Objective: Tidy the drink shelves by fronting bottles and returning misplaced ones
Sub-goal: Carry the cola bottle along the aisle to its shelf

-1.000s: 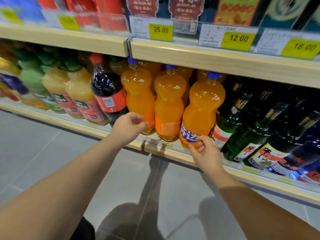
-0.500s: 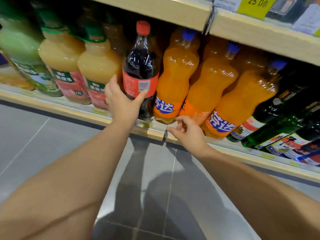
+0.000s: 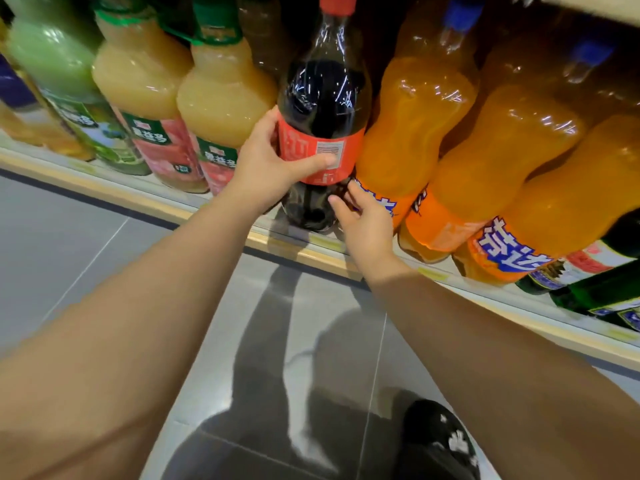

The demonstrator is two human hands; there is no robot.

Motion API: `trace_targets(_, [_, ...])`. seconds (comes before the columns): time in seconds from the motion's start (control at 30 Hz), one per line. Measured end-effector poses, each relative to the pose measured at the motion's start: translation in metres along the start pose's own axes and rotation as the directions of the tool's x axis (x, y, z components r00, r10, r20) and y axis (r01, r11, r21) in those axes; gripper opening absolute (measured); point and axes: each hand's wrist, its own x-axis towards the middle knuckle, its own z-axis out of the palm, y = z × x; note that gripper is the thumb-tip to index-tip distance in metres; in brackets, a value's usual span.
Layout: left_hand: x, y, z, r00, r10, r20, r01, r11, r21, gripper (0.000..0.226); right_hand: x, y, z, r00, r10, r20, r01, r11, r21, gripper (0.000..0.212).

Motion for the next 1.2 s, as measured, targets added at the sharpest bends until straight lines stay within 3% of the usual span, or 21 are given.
trace_targets(0.17, [0.002,0.012,0.001,0.999,-0.017,0.03,0.017,1.0,0.008,0.086,0.003,0.01,0.001,0.999,-0.012,0.048,0.009,0.999,0.05,0.051])
trace_targets(0.4, [-0.022,0.017,0.014,0.961,0.009,-0.277,0.016,0.996,0.088,0.092,0.004,0.004,-0.011,0.983,-0.142,0.116,0.153,0.984,-0.091,0.048])
trace_targets(0.63, [-0.056,0.001,0.015,0.819,-0.087,-0.567,0.081,0.996,-0.037,0.103,0.012,0.0,0.0,0.937,-0.274,0.217,0.307,0.942,-0.139,0.072])
trace_targets(0.83, [-0.067,0.009,-0.007,0.802,-0.195,-0.564,0.1,0.976,-0.195,0.1,0.016,-0.012,0.014,0.885,-0.405,0.231,0.46,0.838,-0.294,0.103])
trace_targets(0.93, [-0.075,0.015,-0.02,0.826,-0.201,-0.527,0.081,0.967,-0.242,0.055,0.016,-0.028,0.01,0.856,-0.417,0.305,0.496,0.828,-0.262,0.107])
trace_targets(1.0, [-0.082,0.018,-0.029,0.81,-0.249,-0.531,0.087,0.947,-0.31,0.04,0.011,-0.043,0.006,0.833,-0.425,0.354,0.53,0.797,-0.29,0.107])
trace_targets(1.1, [-0.094,0.021,-0.052,0.783,-0.365,-0.503,0.145,0.894,-0.424,0.049,-0.006,-0.06,0.006,0.816,-0.41,0.407,0.547,0.775,-0.316,0.105])
trace_targets(1.2, [-0.114,0.02,-0.064,0.788,-0.405,-0.464,0.249,0.899,-0.361,0.065,-0.029,-0.06,0.011,0.825,-0.372,0.426,0.51,0.814,-0.277,0.103])
